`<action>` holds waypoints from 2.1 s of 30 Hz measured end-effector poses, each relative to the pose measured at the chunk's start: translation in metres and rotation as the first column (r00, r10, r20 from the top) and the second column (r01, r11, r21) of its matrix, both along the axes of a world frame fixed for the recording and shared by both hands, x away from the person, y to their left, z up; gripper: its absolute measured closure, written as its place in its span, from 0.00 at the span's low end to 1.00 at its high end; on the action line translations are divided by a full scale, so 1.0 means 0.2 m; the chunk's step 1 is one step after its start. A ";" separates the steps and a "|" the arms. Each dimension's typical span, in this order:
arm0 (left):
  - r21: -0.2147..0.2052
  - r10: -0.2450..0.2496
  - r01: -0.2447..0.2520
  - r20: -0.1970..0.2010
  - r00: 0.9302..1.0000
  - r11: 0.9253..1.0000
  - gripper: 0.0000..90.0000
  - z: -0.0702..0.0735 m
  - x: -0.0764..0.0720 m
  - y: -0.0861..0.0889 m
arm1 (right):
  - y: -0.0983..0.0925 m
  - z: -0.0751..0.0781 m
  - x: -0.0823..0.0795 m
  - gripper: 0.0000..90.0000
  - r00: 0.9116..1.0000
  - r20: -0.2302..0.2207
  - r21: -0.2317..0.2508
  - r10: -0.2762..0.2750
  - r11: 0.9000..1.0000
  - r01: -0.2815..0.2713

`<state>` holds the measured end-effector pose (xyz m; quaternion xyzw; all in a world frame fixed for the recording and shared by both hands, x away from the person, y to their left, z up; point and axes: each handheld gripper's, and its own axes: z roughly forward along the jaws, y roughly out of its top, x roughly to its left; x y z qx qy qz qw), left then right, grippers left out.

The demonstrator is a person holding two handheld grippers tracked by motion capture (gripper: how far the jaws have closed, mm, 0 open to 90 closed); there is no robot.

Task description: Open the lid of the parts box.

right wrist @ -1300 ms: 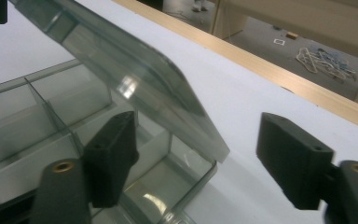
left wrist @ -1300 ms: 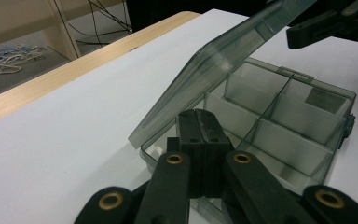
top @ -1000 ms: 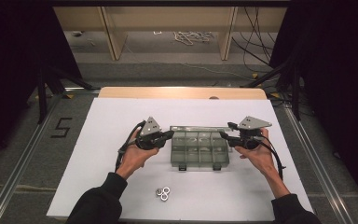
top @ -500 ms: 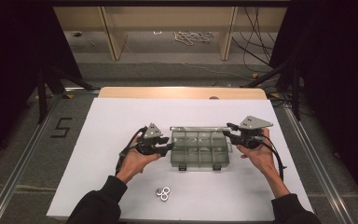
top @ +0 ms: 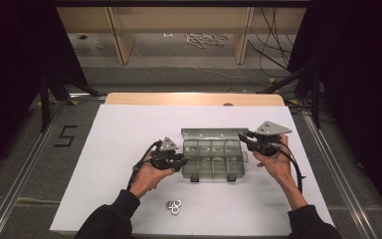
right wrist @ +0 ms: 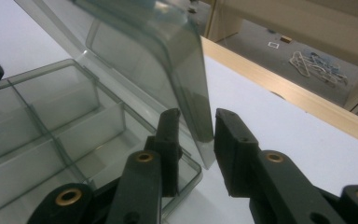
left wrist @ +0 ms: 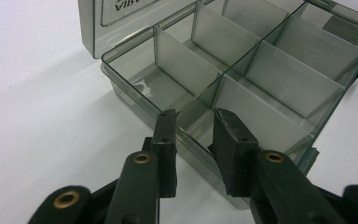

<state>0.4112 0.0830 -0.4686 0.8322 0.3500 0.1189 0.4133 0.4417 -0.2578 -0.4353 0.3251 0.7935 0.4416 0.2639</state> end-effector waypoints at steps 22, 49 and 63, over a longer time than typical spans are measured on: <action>0.002 0.012 -0.012 0.010 1.000 1.000 0.81 0.00 0.00 0.00 | 0.01 0.02 0.09 0.94 0.991 -0.054 0.036 -0.122 0.992 0.124; -0.004 0.016 -0.016 0.010 1.000 1.000 0.82 0.00 0.00 0.00 | 0.05 0.06 0.24 0.93 0.961 -0.173 0.018 -0.214 0.975 0.221; -0.006 0.026 -0.026 0.017 1.000 1.000 0.83 0.00 0.00 0.00 | 0.06 0.04 0.29 0.93 0.946 -0.205 0.005 -0.250 0.966 0.257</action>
